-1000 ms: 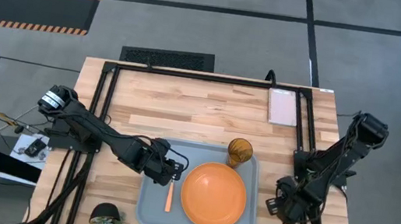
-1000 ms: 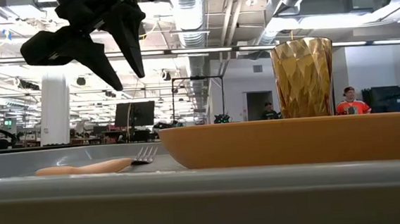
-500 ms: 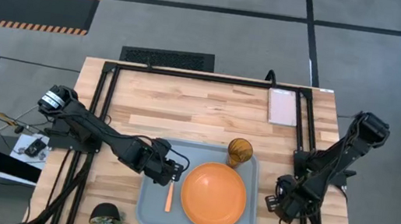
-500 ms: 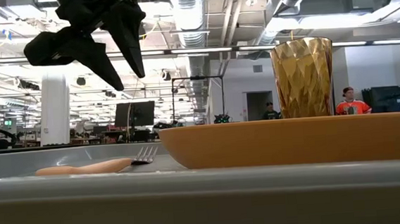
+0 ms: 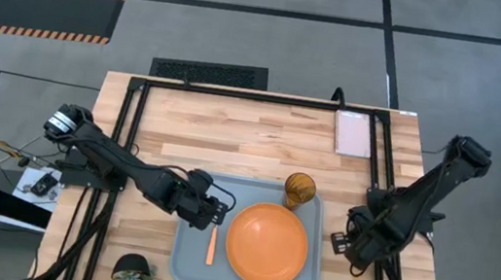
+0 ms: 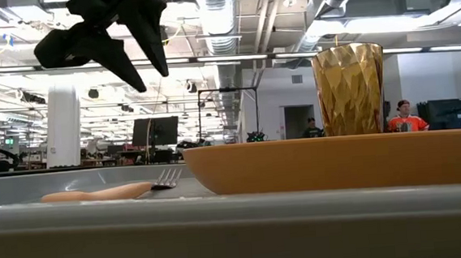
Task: Pick and place plate/cup/fork/spoon on tray
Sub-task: Put the yellow spoon to the left side of the orange fork on the blue serving tray
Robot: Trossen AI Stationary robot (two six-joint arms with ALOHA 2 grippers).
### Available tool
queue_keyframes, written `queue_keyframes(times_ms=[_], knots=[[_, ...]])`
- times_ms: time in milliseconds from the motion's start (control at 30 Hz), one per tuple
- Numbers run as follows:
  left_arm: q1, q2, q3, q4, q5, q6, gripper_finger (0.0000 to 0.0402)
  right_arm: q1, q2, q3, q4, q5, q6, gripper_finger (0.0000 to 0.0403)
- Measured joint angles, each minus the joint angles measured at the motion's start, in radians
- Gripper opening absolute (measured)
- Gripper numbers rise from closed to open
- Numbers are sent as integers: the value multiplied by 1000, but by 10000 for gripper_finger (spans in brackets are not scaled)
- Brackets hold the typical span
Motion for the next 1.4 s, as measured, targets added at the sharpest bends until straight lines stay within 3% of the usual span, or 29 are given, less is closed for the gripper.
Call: queue_keyframes(times_ms=[233, 600, 833, 1000, 1167, 1400], knots=[[0, -56, 0, -31, -56, 6, 140, -112, -32, 118, -55, 153, -147, 3], [0, -139, 0, -42, -126, 35, 140, -240, -28, 341, -57, 183, -454, 6], [5, -180, -1, -41, -207, 48, 140, -305, -28, 444, -63, 308, -574, 3], [45, -227, -1, -39, -198, 161, 140, -377, -28, 511, -33, 405, -694, 4], [142, -297, -1, -12, -173, 305, 140, -462, -29, 525, 134, 457, -870, 3], [363, -378, -1, 119, 47, 647, 140, -592, 26, 525, 349, 460, -1032, 3]])
